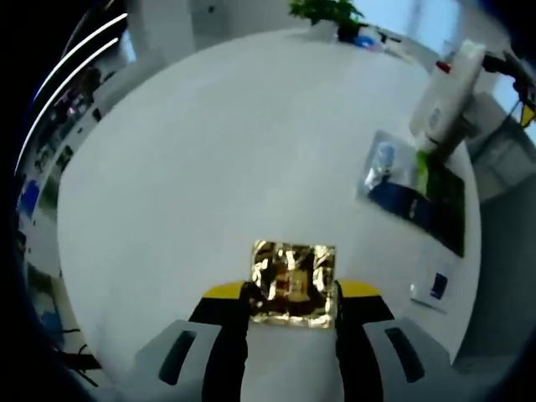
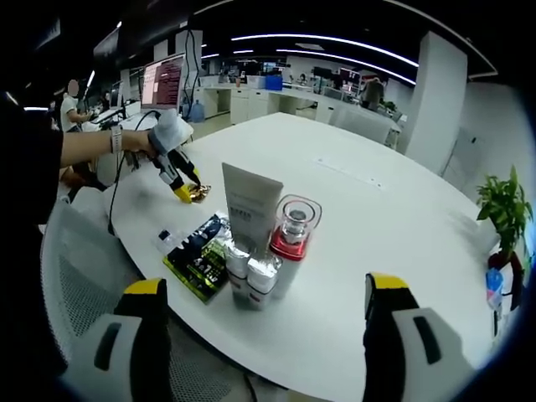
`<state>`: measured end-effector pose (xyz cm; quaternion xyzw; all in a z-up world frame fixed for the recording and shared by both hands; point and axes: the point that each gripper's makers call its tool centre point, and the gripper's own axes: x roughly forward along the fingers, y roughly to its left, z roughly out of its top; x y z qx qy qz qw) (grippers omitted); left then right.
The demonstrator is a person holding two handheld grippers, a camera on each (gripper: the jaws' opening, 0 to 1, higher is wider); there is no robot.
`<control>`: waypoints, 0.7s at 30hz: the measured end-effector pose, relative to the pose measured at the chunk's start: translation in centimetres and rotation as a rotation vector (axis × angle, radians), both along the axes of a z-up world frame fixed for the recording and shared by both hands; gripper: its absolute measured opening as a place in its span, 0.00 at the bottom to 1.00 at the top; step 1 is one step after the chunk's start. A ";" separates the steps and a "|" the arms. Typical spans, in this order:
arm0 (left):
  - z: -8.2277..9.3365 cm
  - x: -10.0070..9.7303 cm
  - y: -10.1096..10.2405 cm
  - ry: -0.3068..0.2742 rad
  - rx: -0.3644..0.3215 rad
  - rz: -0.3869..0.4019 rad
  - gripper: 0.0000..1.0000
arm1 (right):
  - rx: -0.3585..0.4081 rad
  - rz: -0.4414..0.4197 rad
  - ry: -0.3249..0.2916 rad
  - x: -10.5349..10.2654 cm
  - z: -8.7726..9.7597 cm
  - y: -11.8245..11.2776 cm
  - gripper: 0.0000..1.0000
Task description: Arrange the skincare products in the storage area until every visible bottle or jar stands upright without overlapping.
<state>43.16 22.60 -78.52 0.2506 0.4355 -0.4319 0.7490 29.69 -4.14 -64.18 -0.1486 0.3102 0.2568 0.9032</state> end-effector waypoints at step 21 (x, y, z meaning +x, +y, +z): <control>0.1 -3.2 -4.2 0.008 0.024 -0.243 0.37 | 0.007 -0.001 -0.001 0.0 -0.1 0.1 0.99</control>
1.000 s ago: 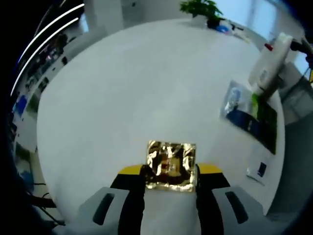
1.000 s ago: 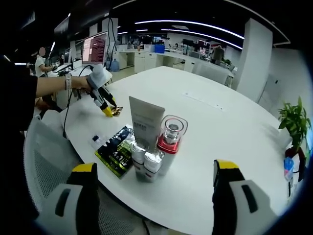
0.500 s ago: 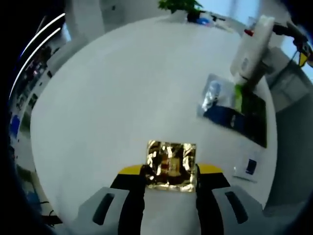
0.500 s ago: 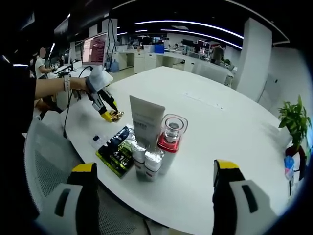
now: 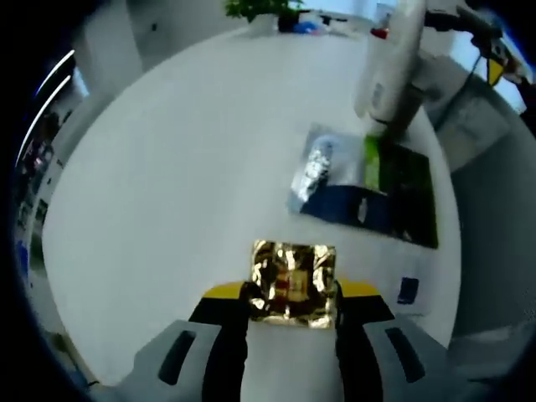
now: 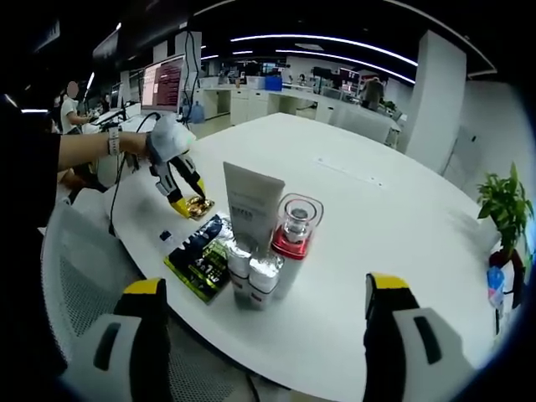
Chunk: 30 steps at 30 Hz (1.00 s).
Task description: Arrange the skincare products in the storage area until every visible bottle or jar stands upright without overlapping.
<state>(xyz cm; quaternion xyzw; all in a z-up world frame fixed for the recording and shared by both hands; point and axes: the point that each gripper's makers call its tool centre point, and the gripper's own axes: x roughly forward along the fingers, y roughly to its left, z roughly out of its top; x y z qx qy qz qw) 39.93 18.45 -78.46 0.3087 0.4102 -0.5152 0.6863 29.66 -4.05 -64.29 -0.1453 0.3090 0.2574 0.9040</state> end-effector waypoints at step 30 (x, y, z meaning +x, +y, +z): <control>0.4 -0.6 -1.8 -0.079 0.040 -0.151 0.49 | -0.002 0.010 -0.007 -0.1 0.2 0.3 0.99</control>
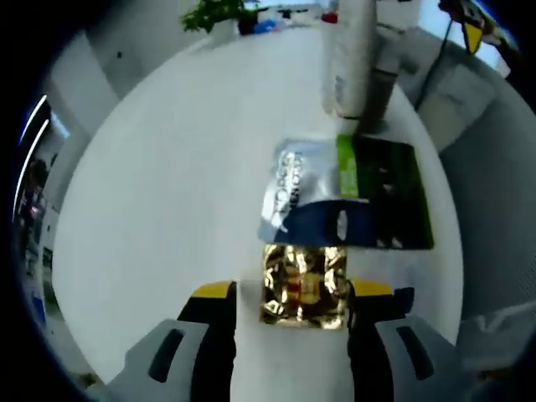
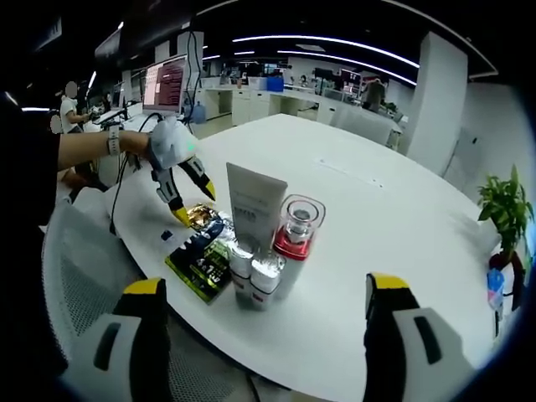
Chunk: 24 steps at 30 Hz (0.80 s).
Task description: Arrange the skincare products in the storage area until every visible bottle or jar stands upright without overlapping.
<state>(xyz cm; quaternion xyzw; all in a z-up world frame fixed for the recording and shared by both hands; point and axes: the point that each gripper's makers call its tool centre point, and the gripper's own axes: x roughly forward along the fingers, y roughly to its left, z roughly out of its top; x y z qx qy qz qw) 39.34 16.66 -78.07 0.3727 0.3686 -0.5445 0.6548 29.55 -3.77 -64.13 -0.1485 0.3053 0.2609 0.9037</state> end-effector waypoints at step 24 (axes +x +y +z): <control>2.9 -1.3 0.3 -0.058 -0.092 0.107 0.47 | 0.011 0.000 0.000 -0.5 -0.5 -0.2 0.99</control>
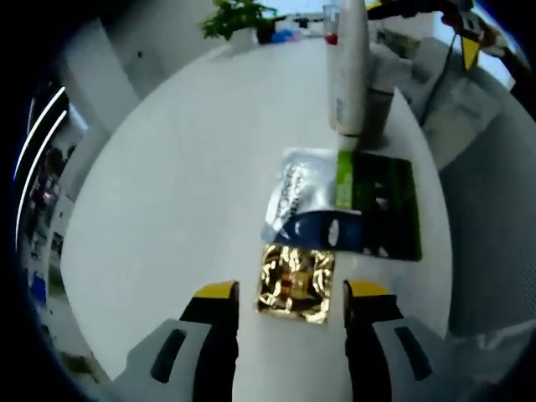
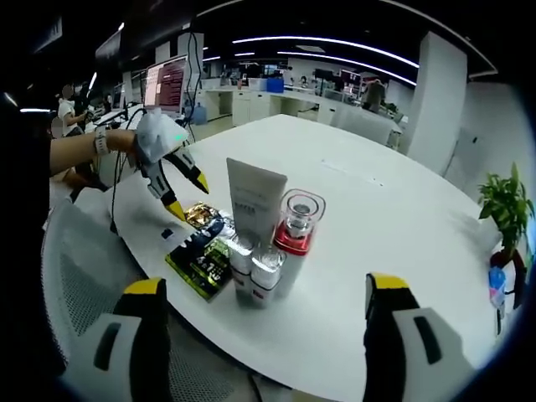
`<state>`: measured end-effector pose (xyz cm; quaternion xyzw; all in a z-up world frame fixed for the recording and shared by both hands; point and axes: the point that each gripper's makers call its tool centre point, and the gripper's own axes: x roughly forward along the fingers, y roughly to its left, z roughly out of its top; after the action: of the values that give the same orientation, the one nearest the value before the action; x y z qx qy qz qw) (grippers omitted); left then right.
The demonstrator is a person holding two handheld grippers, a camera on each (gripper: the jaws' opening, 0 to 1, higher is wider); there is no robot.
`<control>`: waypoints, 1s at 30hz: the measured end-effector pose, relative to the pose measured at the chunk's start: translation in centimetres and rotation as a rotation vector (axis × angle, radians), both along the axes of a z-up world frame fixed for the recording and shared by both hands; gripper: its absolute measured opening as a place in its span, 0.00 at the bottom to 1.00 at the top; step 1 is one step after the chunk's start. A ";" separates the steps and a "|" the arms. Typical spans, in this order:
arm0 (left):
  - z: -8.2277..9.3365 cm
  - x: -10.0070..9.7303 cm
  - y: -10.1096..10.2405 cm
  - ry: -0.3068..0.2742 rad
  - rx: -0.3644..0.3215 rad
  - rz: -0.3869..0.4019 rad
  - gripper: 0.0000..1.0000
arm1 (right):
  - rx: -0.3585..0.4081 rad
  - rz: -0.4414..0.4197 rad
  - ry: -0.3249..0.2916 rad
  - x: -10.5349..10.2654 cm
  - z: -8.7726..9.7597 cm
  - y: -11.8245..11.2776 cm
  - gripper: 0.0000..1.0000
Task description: Arrange the skincare products in the storage area until every visible bottle or jar stands upright without overlapping.
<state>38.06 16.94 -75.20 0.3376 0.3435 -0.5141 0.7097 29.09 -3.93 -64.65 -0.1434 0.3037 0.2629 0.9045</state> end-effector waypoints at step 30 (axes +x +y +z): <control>9.5 -4.0 0.8 -0.176 -0.341 0.364 0.79 | -0.017 0.032 -0.003 -0.5 -0.1 0.1 0.99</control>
<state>34.03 17.70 -65.67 0.1891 0.2439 -0.3971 0.8643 28.61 -3.82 -64.71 -0.1565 0.3023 0.2743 0.8994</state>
